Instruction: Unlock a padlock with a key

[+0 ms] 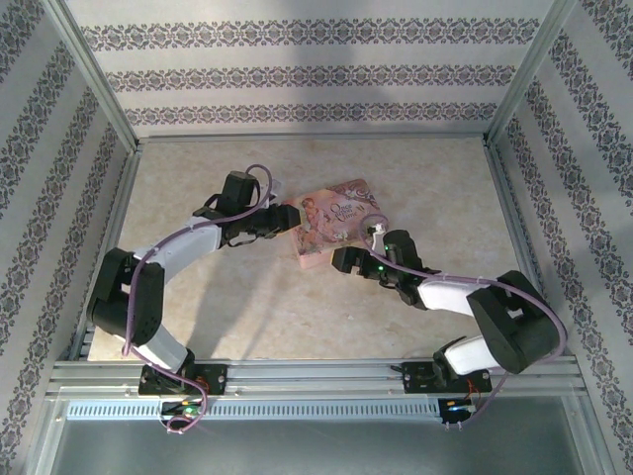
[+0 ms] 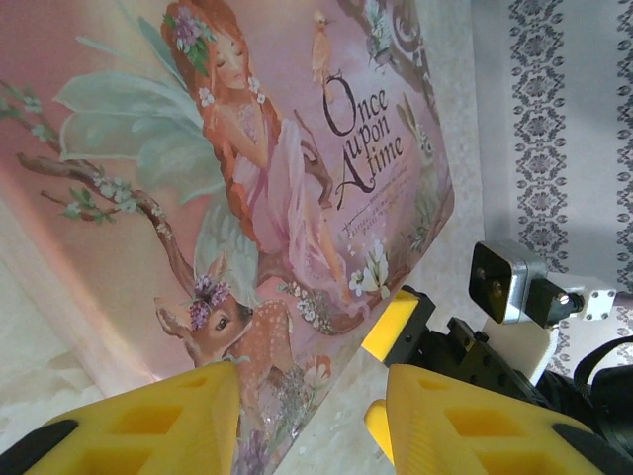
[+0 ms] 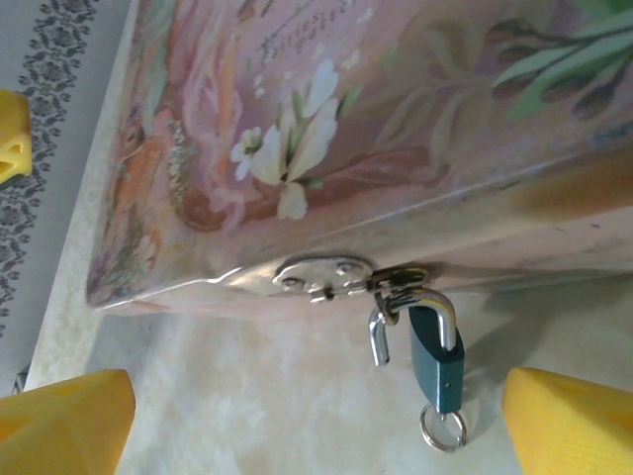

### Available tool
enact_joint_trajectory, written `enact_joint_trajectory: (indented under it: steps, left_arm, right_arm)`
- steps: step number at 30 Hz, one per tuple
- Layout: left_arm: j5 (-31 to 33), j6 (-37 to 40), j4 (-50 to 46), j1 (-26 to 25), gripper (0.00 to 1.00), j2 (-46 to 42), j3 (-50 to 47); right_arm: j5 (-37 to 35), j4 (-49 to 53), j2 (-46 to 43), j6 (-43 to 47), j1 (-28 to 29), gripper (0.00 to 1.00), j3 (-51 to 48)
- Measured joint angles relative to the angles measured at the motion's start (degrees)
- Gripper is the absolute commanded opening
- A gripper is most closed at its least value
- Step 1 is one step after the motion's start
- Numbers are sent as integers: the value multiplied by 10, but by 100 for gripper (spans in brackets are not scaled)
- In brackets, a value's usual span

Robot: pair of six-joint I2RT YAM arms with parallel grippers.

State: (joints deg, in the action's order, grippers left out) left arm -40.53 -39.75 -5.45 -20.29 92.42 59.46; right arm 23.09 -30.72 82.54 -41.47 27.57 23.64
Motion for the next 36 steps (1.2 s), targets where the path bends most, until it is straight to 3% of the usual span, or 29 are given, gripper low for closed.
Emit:
enact_joint_trajectory:
  steps: [10,25,33,36]
  left_arm:
    - [-10,0,6,-10,43,42,21]
    - [-11,0,8,-11,43,47,22]
    - [-11,0,8,-11,43,47,22]
    - [-11,0,8,-11,43,47,22]
  right_arm:
    - [-28,-9,48,-7,29,95,39]
    - [-66,26,12,-18,57,92,40]
    - [-66,27,8,-16,57,84,40]
    - [-66,27,8,-17,57,75,40]
